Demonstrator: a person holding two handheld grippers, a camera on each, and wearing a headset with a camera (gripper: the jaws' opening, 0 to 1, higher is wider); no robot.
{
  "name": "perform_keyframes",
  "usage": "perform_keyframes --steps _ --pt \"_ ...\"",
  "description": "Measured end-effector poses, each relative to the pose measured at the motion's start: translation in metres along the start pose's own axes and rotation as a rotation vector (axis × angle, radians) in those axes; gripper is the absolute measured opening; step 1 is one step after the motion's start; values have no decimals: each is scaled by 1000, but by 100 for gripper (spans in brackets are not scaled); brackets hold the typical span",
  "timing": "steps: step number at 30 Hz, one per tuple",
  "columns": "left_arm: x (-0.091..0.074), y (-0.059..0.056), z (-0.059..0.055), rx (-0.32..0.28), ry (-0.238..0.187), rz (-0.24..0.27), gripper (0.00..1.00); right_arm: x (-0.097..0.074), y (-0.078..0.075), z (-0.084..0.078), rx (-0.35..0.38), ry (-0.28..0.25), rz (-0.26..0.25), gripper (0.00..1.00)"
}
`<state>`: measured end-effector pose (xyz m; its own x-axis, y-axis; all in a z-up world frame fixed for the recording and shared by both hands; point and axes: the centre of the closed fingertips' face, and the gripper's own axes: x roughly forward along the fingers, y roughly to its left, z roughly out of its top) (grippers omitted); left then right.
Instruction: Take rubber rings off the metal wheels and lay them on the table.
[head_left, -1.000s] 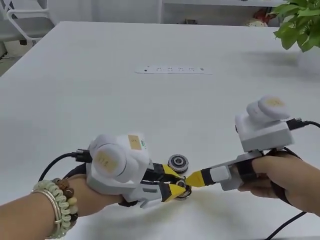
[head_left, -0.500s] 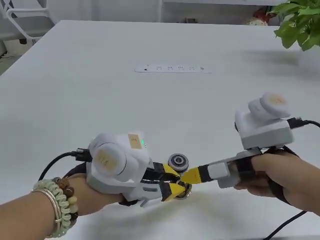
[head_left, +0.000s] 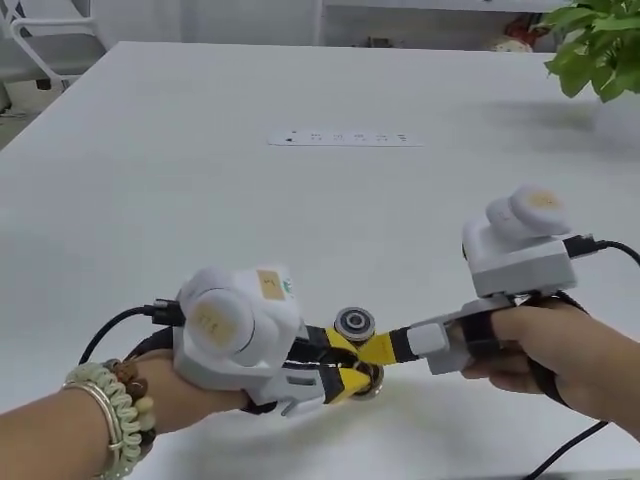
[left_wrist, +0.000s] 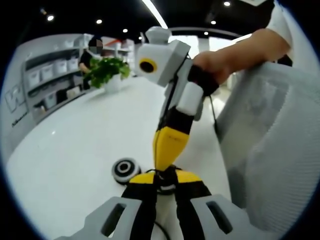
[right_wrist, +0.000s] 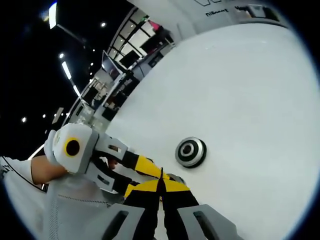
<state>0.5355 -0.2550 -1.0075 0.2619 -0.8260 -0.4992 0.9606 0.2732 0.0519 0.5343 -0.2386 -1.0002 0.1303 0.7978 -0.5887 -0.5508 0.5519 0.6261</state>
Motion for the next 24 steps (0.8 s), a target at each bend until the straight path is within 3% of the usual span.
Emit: perform_keyframes --steps 9,16,24 --pt "0 -1 0 -1 25 -1 14 1 -9 -3 -12 19 -48 0" --pt "-4 3 2 1 40 2 19 0 -10 -3 -22 22 -53 0" --pt "-19 5 24 4 -6 16 25 -1 -7 -2 -22 12 -42 0"
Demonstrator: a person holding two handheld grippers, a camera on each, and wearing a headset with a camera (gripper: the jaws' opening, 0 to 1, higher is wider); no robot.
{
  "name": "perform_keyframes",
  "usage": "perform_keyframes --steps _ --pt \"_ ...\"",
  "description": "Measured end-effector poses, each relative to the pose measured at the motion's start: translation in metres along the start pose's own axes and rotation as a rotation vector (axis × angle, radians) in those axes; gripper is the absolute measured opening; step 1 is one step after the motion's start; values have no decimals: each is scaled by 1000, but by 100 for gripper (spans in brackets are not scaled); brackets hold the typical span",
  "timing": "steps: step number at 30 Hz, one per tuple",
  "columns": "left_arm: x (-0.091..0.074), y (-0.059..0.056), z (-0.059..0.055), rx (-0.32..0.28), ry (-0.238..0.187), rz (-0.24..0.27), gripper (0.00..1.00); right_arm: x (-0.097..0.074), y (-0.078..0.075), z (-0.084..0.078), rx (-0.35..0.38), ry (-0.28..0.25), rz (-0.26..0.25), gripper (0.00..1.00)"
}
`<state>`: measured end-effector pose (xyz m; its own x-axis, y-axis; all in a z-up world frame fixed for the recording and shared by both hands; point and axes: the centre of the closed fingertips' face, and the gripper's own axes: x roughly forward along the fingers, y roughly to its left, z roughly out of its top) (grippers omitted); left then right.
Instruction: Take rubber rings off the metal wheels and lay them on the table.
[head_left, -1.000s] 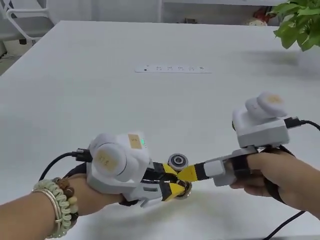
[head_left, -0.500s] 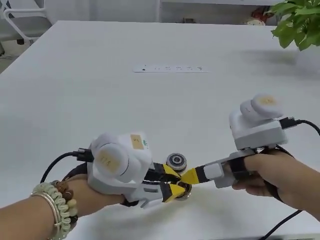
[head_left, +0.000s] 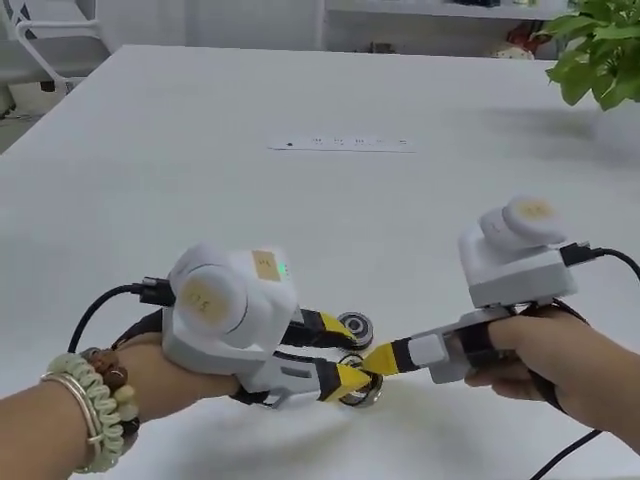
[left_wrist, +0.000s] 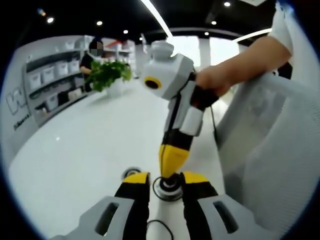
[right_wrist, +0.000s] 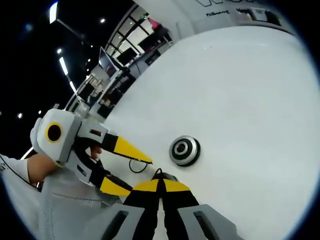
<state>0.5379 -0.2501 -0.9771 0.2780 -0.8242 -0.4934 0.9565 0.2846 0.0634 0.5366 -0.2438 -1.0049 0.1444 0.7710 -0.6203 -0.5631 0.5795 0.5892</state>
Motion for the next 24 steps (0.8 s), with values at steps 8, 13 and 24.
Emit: perform_keyframes --steps 8,13,24 --pt "-14 -5 17 -18 -31 0 36 -6 5 9 4 -49 8 0" --pt "-20 -7 28 1 -39 1 40 -11 6 19 0 -99 18 0" --pt "-80 6 32 -54 -66 148 63 -16 13 32 -25 -157 22 0"
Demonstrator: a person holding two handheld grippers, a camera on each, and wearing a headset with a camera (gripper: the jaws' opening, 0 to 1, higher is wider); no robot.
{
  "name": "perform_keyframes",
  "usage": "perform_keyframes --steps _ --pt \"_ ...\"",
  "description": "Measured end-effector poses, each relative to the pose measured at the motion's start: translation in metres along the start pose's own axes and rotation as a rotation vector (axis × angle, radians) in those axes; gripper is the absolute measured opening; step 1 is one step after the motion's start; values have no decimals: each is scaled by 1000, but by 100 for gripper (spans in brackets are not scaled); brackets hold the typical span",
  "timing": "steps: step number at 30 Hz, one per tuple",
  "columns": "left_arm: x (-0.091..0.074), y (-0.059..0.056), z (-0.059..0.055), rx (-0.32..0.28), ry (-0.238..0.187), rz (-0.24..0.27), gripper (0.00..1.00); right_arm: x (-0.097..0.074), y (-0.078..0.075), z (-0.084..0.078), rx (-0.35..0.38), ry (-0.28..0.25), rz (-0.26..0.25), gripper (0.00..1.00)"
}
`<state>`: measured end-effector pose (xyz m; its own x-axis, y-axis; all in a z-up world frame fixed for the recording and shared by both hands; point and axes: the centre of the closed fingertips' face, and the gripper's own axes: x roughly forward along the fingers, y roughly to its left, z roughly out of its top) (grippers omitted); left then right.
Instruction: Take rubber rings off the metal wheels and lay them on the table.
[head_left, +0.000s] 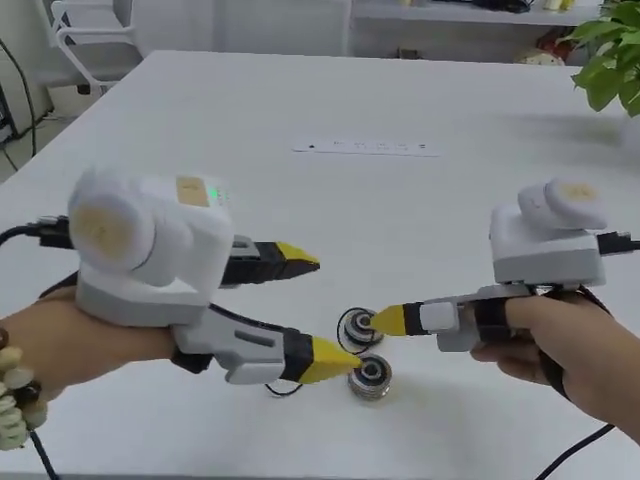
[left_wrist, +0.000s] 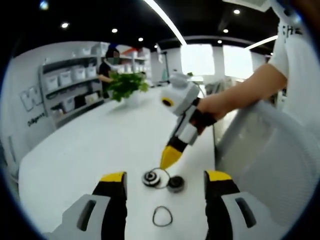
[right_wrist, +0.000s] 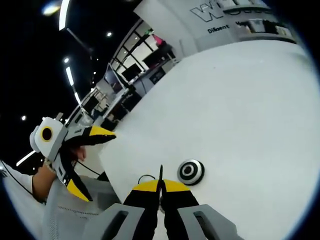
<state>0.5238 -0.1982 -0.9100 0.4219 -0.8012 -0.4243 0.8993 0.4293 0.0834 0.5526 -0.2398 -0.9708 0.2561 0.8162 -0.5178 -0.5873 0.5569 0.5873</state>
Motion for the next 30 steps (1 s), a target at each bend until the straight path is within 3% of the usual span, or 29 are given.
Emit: perform_keyframes --steps 7,13,17,25,30 --pt "-41 6 -23 -1 66 75 69 4 13 1 -6 -5 44 0" --pt "-67 9 -34 -66 69 134 70 11 22 -3 -12 14 71 0" --pt "-74 9 -38 -83 71 149 72 16 29 -10 -10 37 94 0" --pt "-79 -3 -57 -145 76 160 73 29 43 -20 -37 67 120 0" --pt "-76 -9 -71 -150 131 154 72 37 36 -31 -54 93 82 0"
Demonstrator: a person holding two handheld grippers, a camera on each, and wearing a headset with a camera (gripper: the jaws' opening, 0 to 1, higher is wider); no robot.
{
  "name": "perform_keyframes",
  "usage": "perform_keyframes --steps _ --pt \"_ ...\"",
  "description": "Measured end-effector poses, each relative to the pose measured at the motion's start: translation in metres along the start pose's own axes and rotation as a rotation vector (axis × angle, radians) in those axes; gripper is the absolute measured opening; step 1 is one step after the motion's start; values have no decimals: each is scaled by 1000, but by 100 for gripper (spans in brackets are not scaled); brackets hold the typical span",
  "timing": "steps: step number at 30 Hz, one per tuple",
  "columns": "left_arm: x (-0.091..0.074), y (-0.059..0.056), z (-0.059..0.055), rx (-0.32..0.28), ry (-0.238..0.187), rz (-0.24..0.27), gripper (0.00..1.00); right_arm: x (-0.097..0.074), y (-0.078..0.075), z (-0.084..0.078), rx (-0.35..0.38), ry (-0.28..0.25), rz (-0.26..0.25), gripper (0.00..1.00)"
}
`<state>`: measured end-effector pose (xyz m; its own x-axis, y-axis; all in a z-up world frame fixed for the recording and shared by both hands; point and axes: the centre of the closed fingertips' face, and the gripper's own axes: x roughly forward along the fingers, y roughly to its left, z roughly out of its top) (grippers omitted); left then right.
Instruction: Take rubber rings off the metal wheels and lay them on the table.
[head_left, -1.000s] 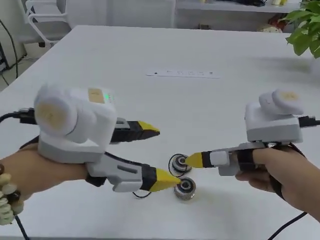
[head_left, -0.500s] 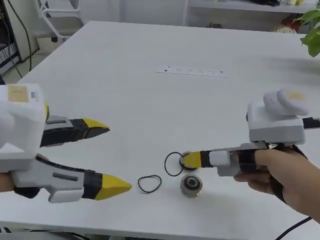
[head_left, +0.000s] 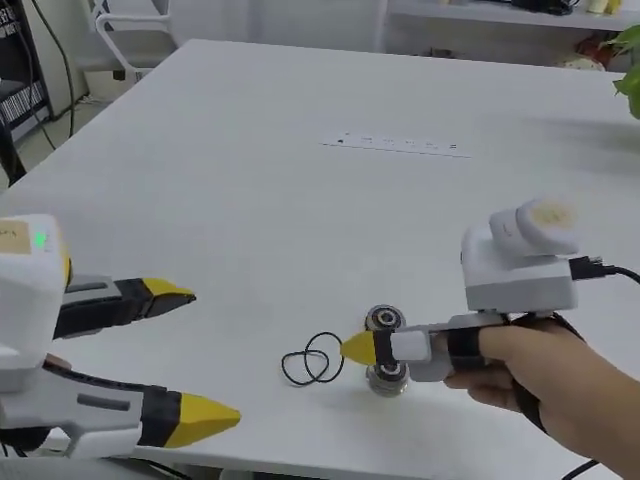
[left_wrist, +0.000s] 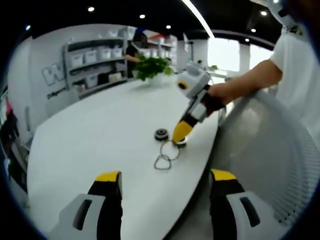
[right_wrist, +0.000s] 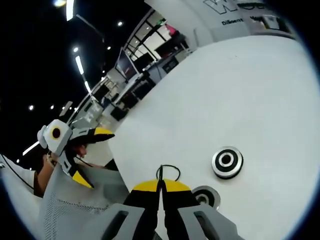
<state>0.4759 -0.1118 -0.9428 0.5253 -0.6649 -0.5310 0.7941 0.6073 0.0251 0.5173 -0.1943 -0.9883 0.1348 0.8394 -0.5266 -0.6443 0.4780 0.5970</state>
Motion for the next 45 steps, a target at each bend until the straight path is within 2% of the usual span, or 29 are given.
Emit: perform_keyframes --steps 8,10,16,19,25,34,38,45 --pt "2 4 -1 -14 -1 16 71 7 -7 -5 -53 26 -18 0" --pt "1 4 -1 -14 -2 18 70 8 -12 -10 -112 56 -44 0" --pt "1 6 -1 -22 -11 24 69 11 -13 -9 -169 56 -62 1" --pt "0 7 -1 -27 -14 27 68 12 -16 -6 -191 45 -78 8" --pt "0 7 -2 -27 -10 28 68 11 -20 -6 -210 49 -94 11" --pt "0 8 -3 -39 -11 32 67 4 -22 6 -189 7 -91 12" --pt "0 9 -4 -47 -10 31 67 0 -20 14 -218 -17 -96 15" --pt "0 12 -5 -69 -10 38 67 -10 -17 32 -260 -95 -94 20"
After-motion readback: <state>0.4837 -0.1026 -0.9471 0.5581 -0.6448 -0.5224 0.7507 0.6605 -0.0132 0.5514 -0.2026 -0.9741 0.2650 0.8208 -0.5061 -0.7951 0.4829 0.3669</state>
